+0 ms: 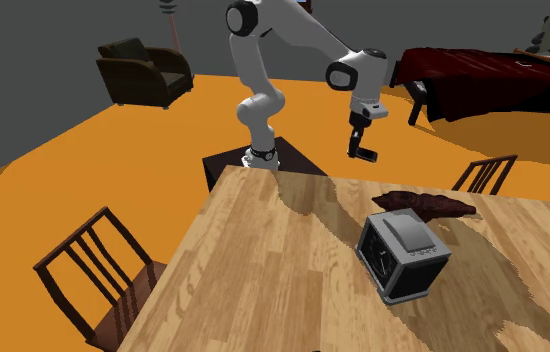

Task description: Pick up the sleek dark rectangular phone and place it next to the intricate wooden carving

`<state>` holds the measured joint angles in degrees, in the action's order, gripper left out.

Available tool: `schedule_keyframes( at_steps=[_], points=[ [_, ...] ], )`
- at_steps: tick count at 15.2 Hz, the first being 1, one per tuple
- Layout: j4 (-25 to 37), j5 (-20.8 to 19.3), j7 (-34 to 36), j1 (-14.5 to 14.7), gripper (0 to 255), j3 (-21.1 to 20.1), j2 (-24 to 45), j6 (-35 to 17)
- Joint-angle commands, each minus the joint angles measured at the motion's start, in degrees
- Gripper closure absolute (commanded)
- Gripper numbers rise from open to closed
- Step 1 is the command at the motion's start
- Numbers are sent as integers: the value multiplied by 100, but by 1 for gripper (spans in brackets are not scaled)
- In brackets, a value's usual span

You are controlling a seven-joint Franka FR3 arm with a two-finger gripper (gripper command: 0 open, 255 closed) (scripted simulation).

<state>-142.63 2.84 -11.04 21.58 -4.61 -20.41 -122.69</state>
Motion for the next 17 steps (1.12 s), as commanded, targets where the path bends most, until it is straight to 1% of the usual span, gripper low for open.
schedule_keyframes(
  at_steps=[1, 17],
  points=[
    [-92, 0, -5, -1, 255, -2, 58, -154],
    [-693, -15, 6, -8, 255, -44, 883, -1580]
  ],
)
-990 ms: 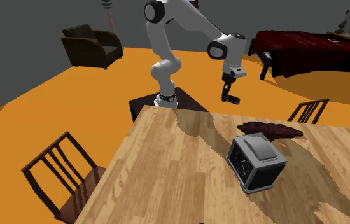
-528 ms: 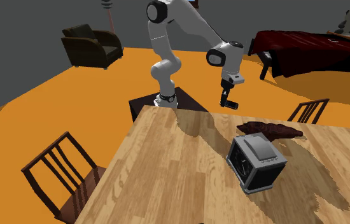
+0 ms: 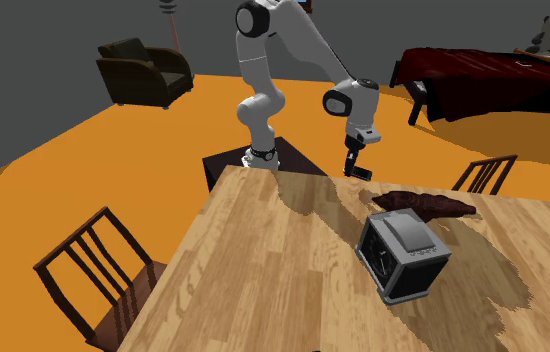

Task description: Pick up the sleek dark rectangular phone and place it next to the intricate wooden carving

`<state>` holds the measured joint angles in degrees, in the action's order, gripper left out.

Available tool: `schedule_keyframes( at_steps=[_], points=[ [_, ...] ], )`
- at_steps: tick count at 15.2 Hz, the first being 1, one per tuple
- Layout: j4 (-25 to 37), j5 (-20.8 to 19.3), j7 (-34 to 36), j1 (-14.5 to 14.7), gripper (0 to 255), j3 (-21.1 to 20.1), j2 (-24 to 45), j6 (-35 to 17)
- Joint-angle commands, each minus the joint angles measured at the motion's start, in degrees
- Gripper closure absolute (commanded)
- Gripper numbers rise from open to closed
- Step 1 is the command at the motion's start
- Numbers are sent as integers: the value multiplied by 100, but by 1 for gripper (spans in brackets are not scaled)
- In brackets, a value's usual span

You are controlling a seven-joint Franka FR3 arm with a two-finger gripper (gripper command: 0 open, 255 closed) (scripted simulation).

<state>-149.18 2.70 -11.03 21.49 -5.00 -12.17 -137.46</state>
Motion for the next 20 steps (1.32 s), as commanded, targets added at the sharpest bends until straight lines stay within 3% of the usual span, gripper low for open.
schedule_keyframes(
  at_steps=[1, 7, 14, 15, 20],
  points=[
    [-64, -4, 6, 0, 255, -7, 126, -195],
    [-191, -31, 23, -7, 255, -20, 550, -746],
    [-191, -31, 24, -7, 255, -20, 550, -746],
    [-192, -31, 23, -7, 0, -20, 550, -746],
    [-192, -31, 23, -7, 0, -19, 550, -746]
  ],
)
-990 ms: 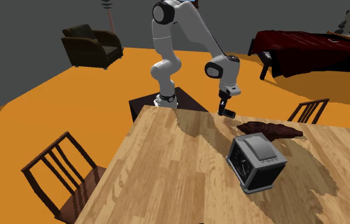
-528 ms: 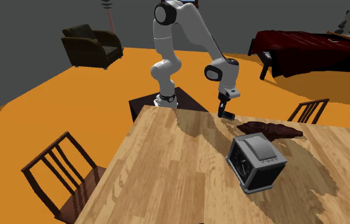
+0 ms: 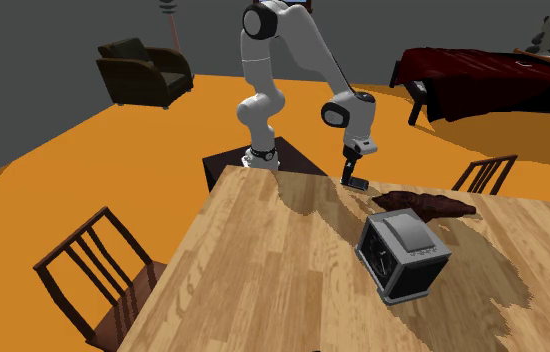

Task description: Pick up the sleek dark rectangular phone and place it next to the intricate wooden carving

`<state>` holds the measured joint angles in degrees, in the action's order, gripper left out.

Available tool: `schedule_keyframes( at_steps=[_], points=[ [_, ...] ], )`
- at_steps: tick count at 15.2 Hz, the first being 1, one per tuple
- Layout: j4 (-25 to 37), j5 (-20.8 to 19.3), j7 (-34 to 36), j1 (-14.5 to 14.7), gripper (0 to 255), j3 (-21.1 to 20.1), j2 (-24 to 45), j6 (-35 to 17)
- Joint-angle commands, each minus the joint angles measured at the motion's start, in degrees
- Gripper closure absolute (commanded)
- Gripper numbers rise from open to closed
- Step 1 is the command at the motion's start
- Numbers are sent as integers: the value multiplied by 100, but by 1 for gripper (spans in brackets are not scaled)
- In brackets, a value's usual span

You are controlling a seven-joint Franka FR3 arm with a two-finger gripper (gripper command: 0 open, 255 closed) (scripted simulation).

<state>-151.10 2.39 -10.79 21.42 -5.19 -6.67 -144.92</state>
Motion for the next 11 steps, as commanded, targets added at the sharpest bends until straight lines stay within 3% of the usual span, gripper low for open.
schedule_keyframes(
  at_steps=[1, 4, 11],
  points=[
    [46, 13, -11, 2, 0, 5, -186, 232],
    [218, 36, -32, 5, 0, 25, -654, 872],
    [218, 36, -32, 5, 0, 25, -654, 872]
  ],
)
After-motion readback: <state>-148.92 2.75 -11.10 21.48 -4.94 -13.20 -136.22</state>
